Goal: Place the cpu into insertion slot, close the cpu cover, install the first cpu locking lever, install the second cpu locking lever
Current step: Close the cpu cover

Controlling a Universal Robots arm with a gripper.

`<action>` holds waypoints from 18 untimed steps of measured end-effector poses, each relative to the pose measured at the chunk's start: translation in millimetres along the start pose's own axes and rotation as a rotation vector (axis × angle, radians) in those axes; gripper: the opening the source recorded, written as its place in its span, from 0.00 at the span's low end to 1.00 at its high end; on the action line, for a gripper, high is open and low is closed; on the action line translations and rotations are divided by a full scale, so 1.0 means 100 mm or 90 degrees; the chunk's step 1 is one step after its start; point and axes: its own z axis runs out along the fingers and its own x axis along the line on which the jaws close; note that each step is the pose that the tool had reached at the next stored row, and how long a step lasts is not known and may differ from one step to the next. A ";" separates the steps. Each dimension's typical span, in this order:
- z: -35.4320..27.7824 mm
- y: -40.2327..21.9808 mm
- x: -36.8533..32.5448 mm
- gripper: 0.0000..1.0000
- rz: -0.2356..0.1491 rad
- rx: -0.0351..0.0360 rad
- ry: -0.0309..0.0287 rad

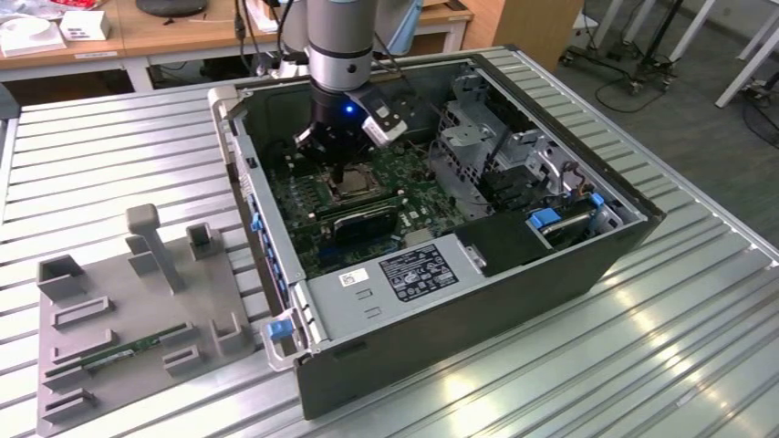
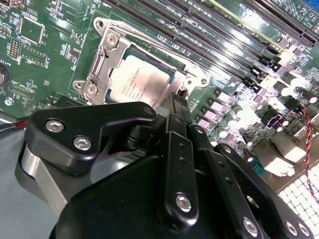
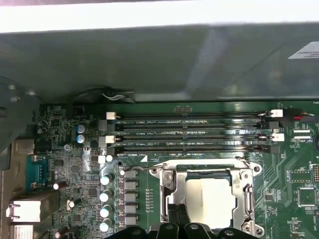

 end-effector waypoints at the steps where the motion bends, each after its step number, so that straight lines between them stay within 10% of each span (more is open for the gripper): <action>1: 0.002 0.000 0.000 0.11 0.000 -0.0001 -0.0001; 18: 0.142 -0.005 0.001 0.11 0.000 0.0000 0.0000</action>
